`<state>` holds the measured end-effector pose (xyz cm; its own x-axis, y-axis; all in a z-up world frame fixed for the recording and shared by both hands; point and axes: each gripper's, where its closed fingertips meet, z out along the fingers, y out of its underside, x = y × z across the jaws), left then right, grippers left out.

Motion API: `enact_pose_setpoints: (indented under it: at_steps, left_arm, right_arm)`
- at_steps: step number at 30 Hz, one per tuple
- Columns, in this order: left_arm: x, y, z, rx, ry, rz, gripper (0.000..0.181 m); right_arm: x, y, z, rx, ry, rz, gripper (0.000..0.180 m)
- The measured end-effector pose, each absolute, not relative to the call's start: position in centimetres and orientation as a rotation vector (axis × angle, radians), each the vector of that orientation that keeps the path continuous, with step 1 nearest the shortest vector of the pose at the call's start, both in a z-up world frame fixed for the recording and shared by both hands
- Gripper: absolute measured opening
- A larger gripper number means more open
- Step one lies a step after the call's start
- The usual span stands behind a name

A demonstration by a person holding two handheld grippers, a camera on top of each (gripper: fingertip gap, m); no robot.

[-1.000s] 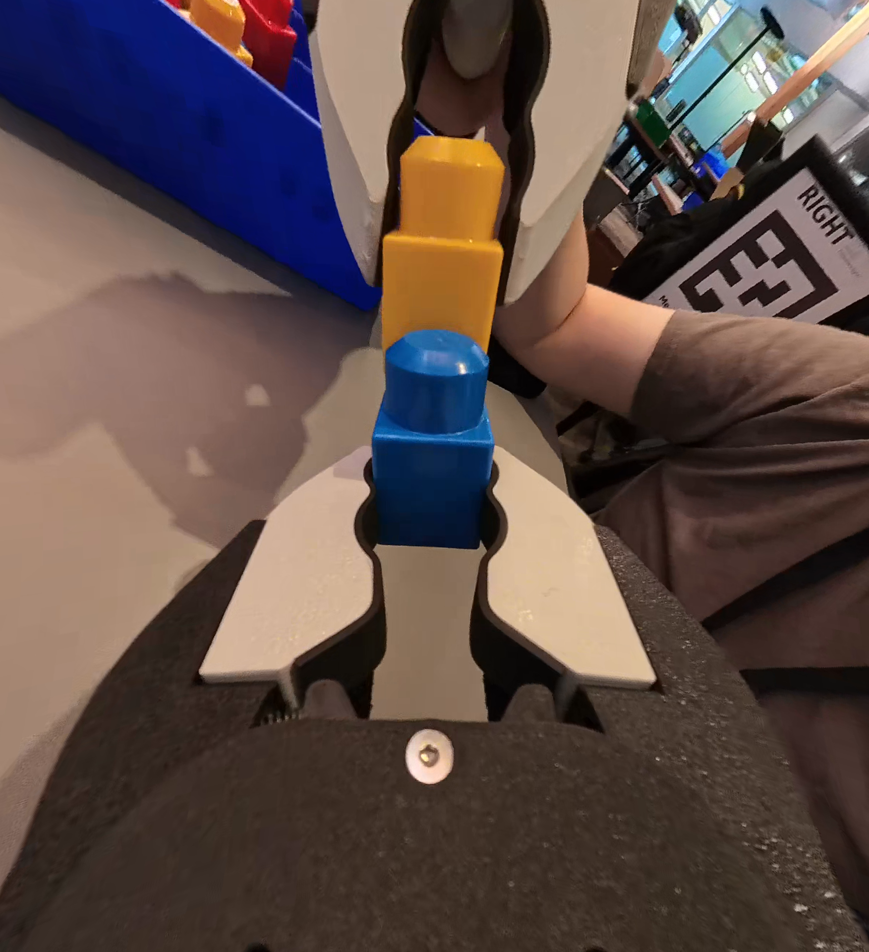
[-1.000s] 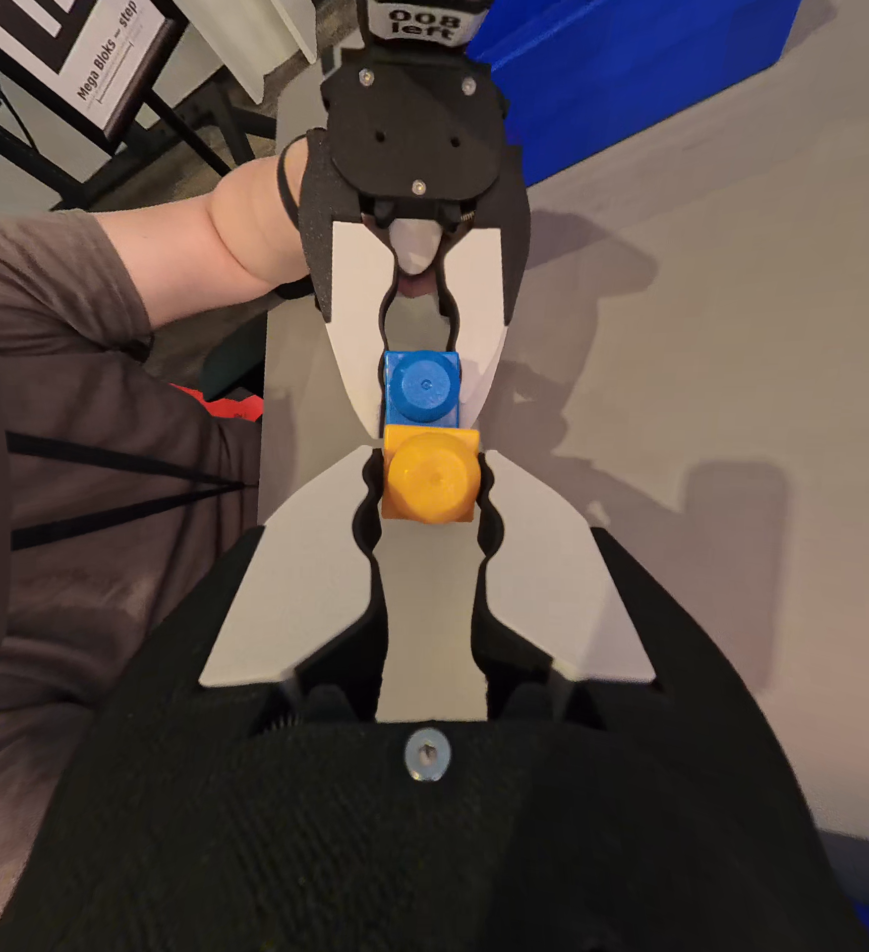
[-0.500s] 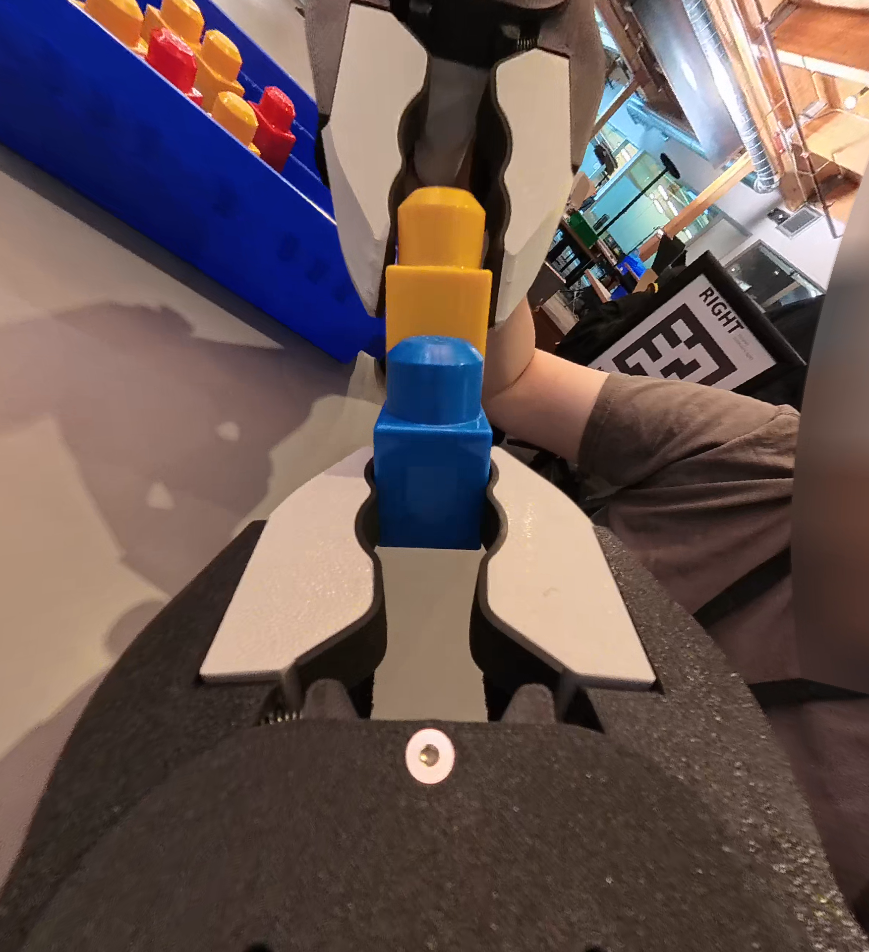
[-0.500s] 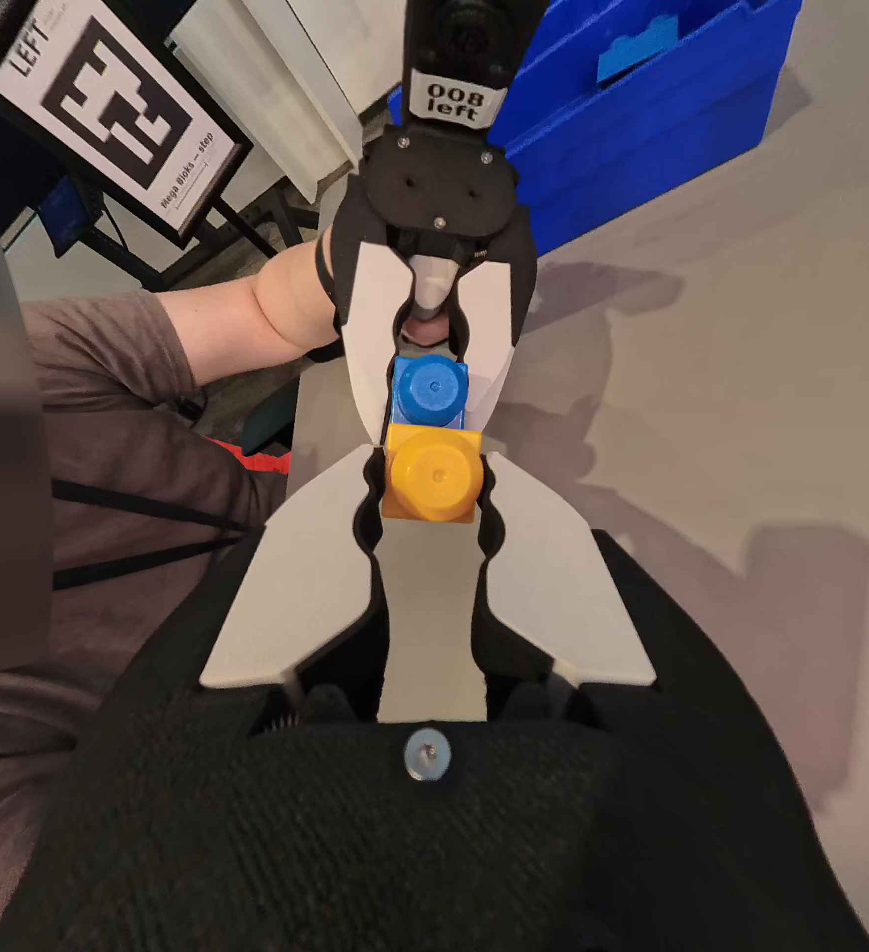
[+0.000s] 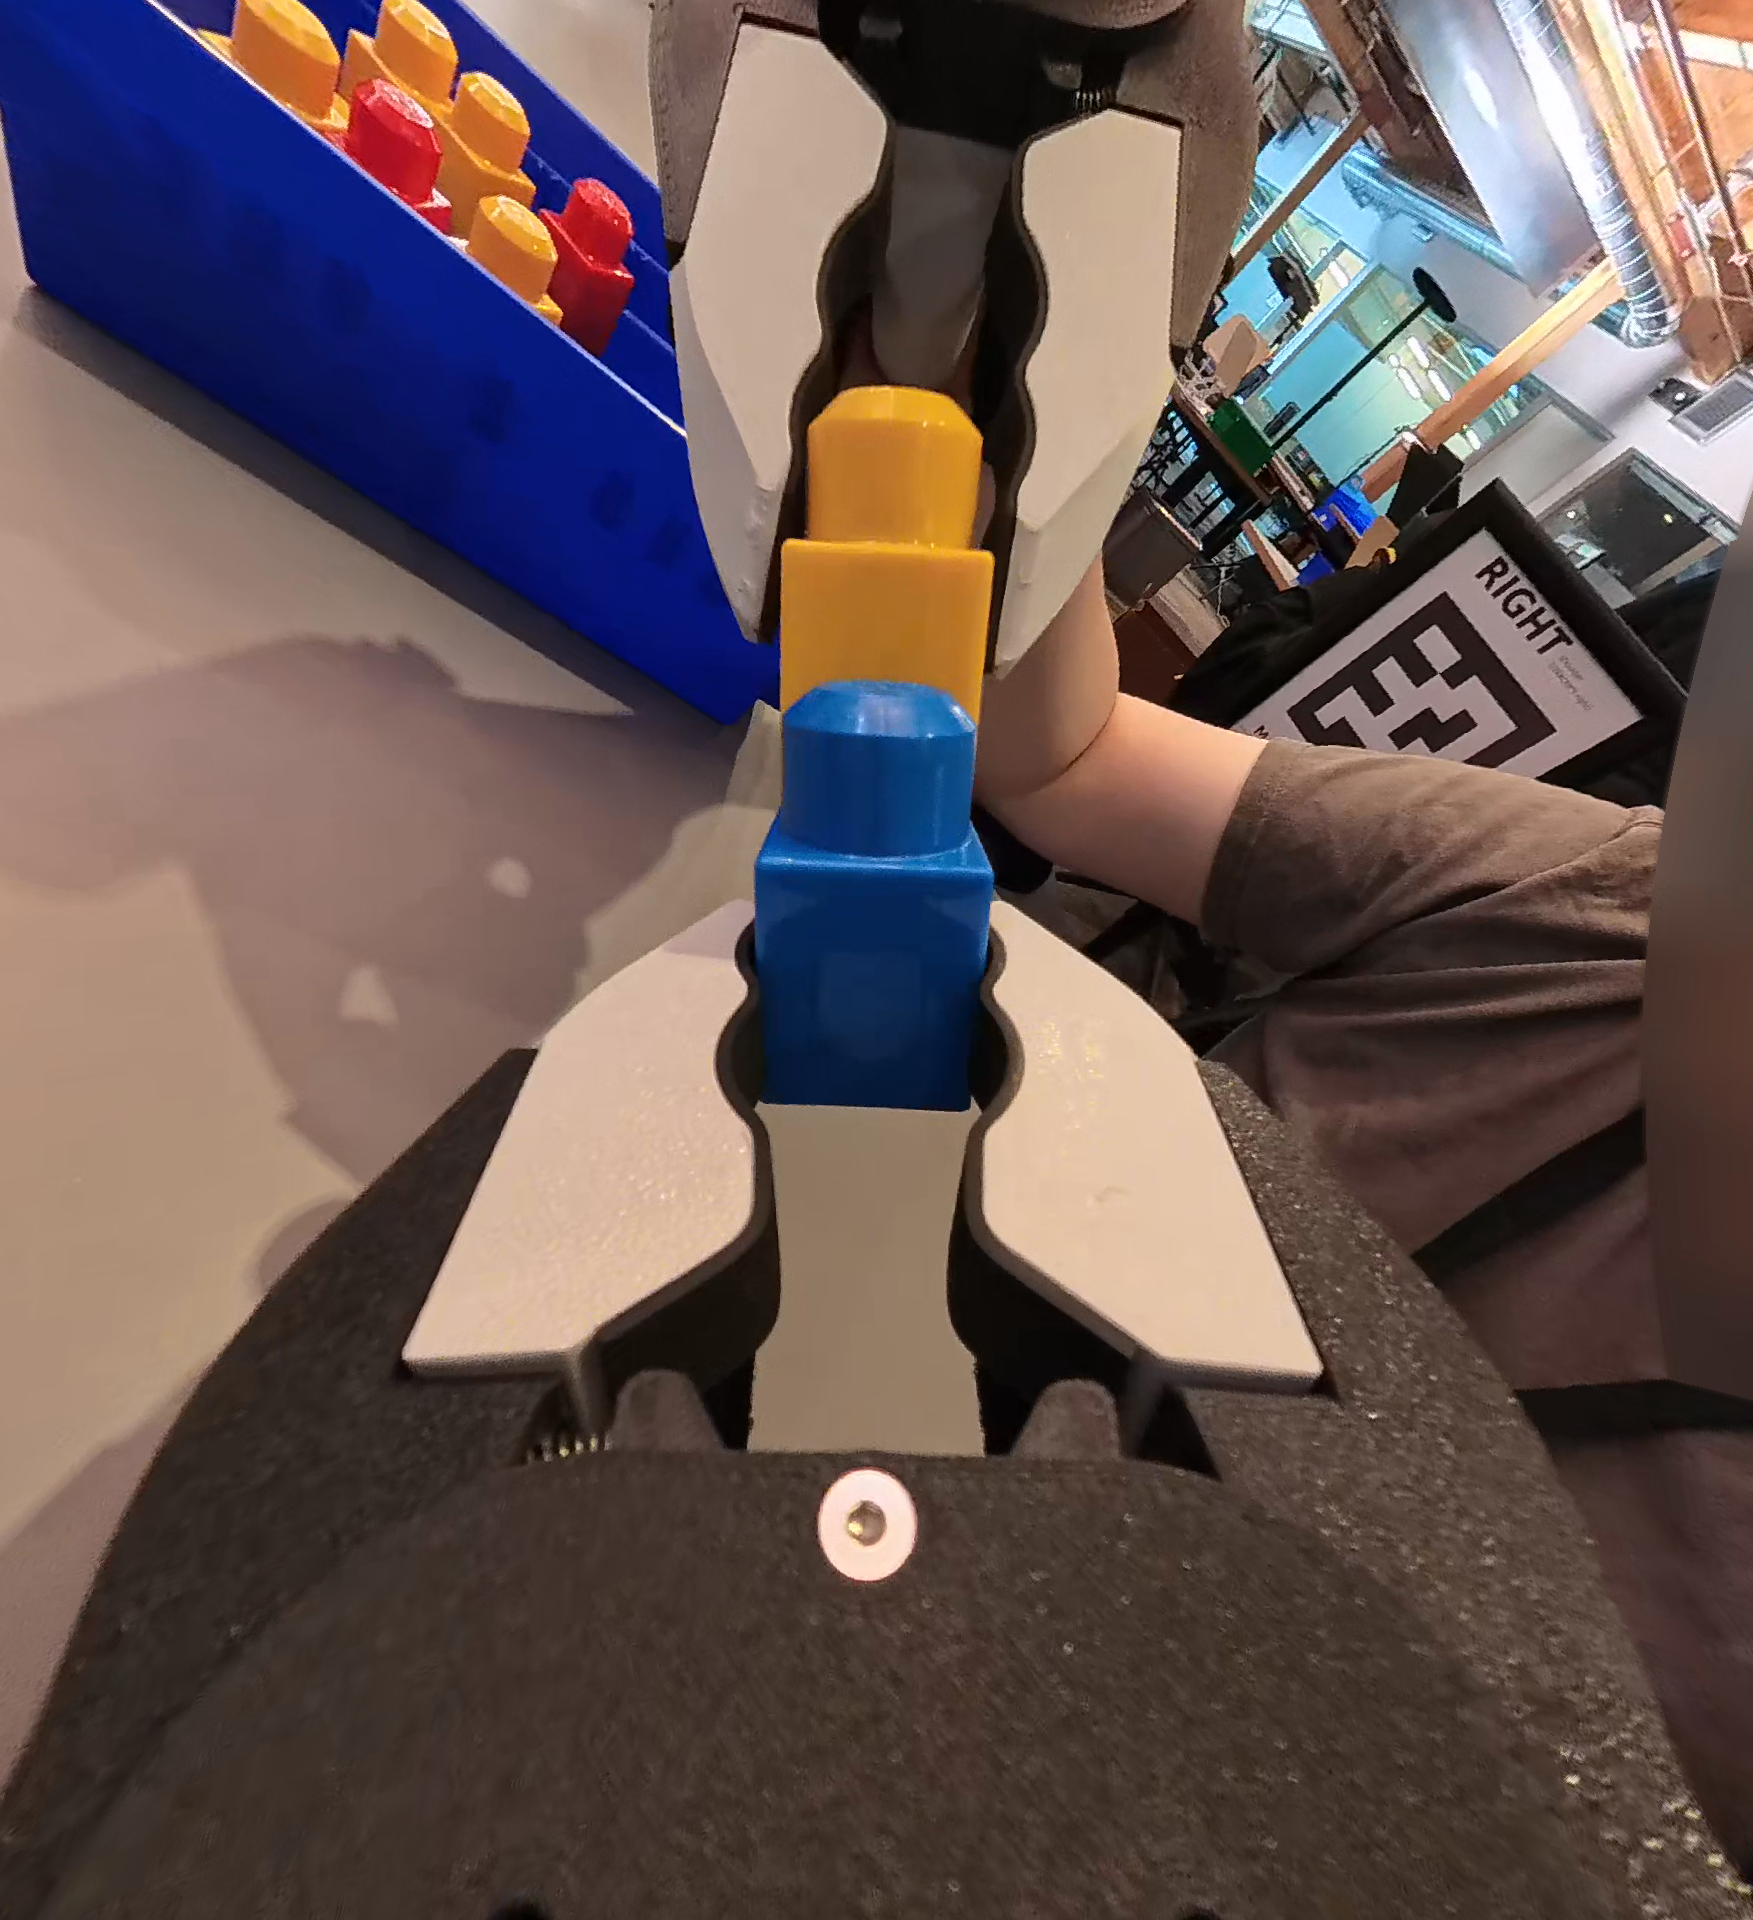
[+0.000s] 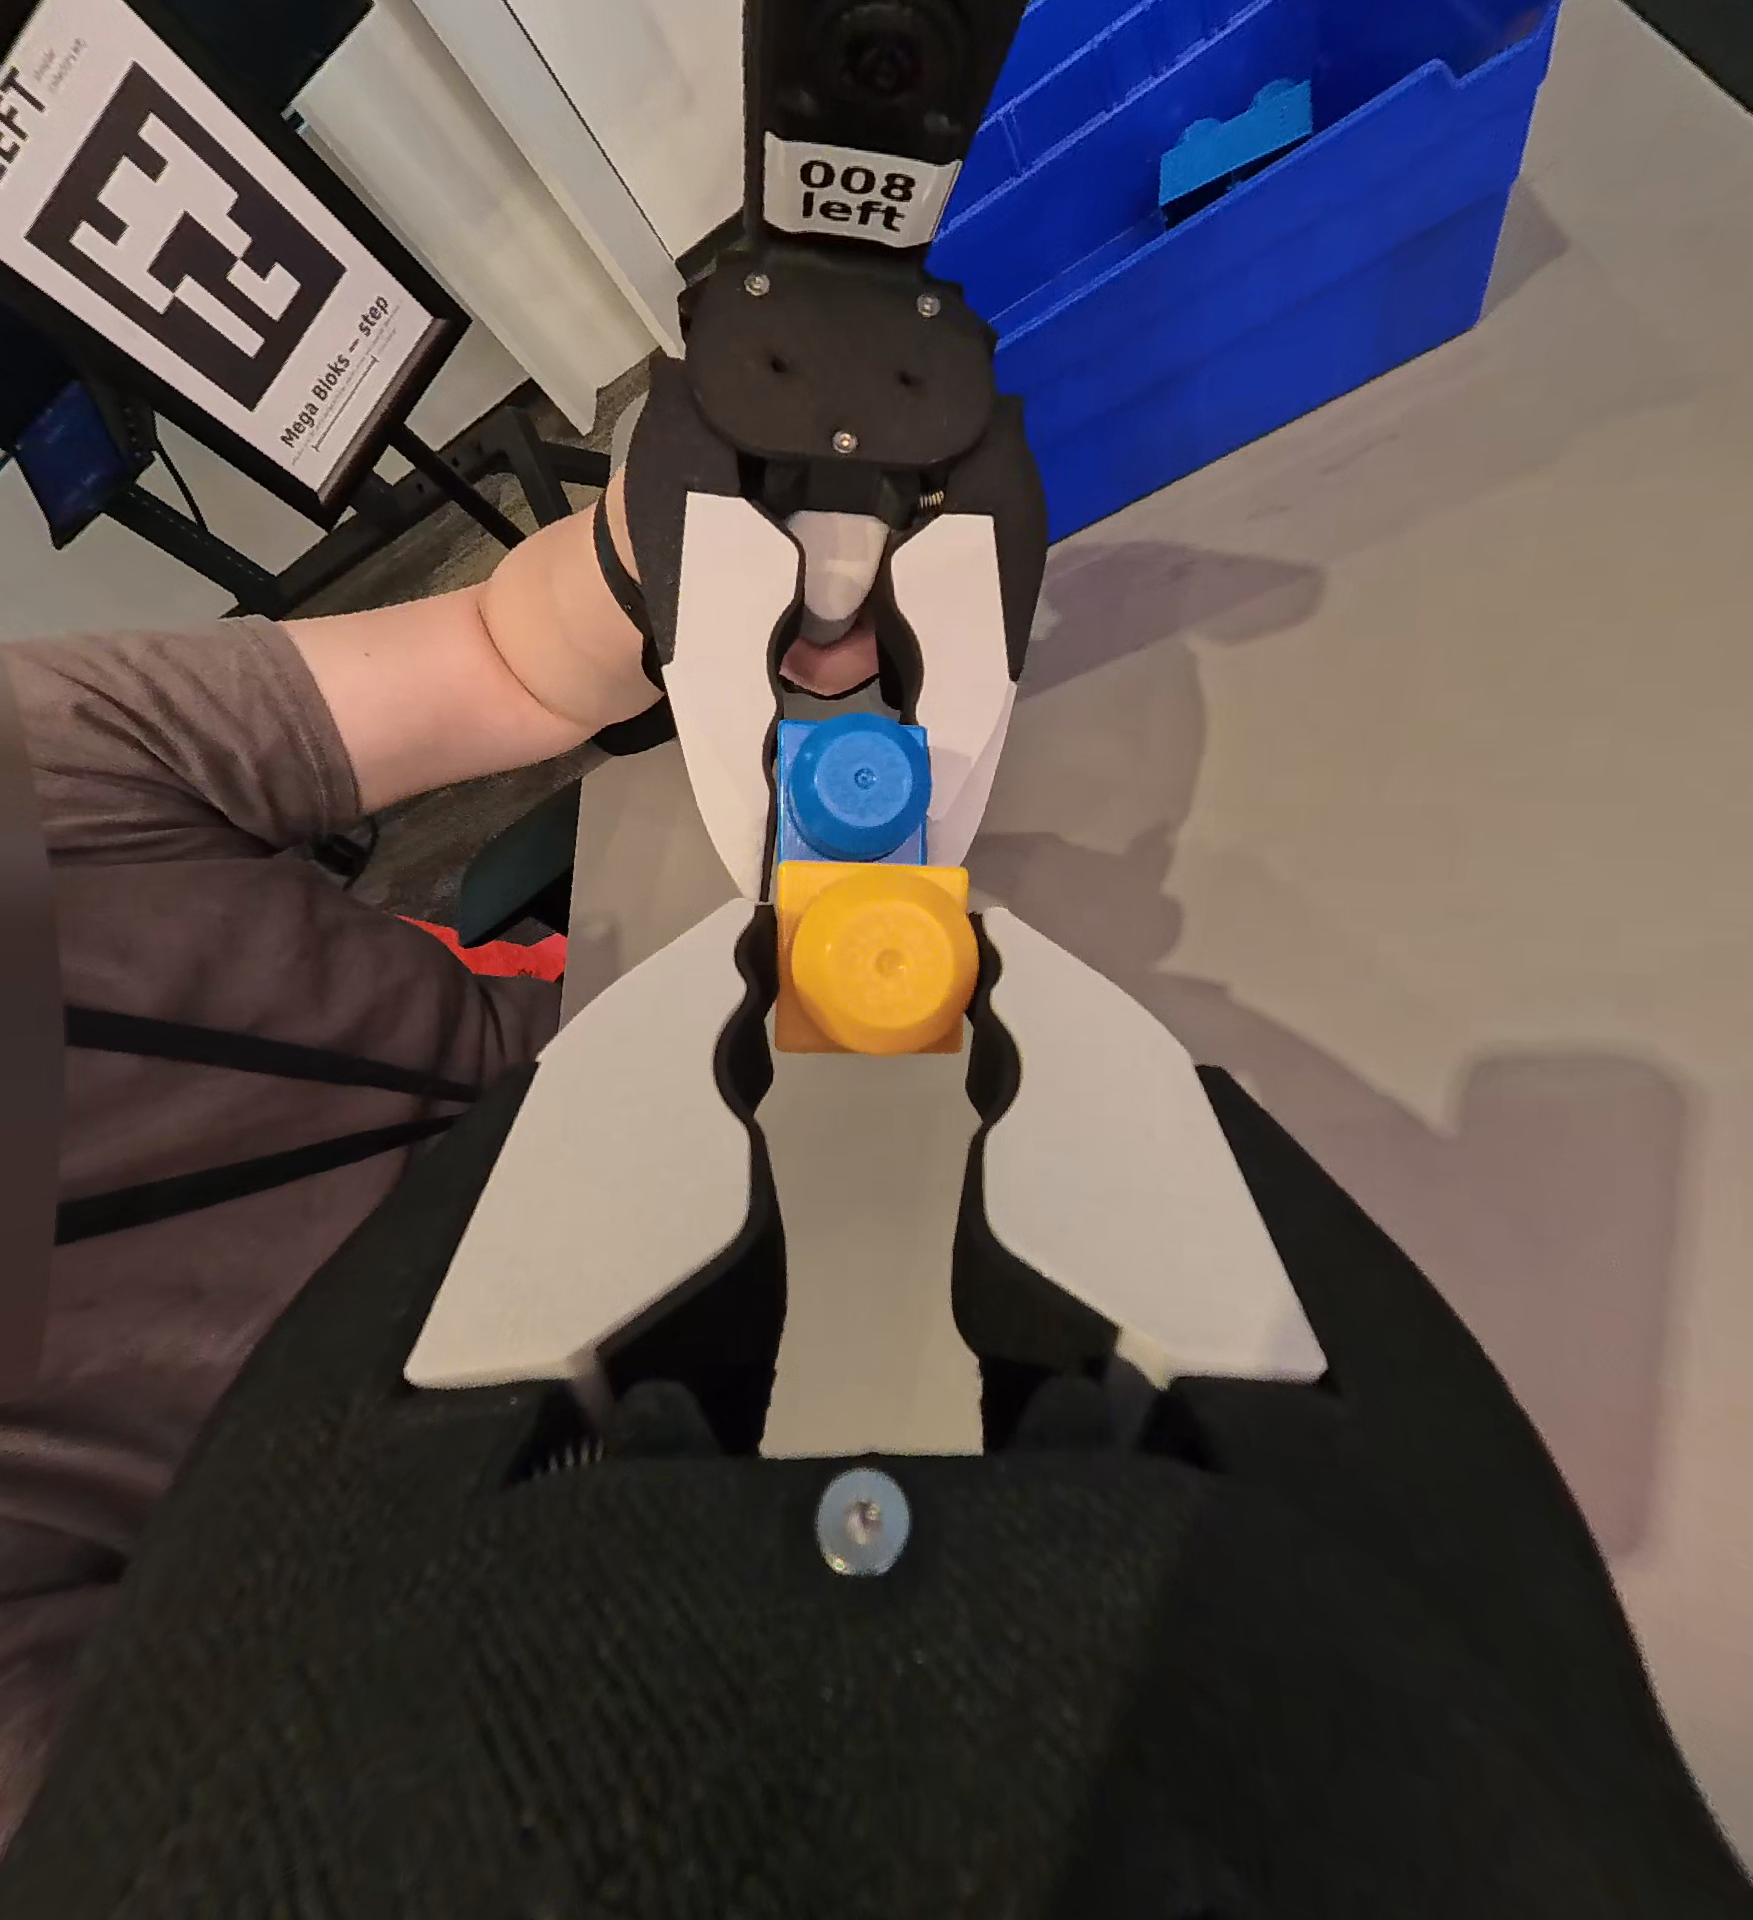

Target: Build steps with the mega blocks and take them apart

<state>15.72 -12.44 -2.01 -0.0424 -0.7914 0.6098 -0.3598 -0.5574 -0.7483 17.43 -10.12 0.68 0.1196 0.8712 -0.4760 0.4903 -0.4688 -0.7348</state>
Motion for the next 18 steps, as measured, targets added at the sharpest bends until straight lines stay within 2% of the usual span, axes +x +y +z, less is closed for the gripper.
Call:
enact_pose_setpoints:
  at_steps: [18]
  left_arm:
    - [15.58, -12.46, -2.2, -1.887, 1.242, -1.582, 0.035]
  right_arm:
    - [17.29, -10.24, 0.37, -2.009, -1.341, 1.225, 0.036]
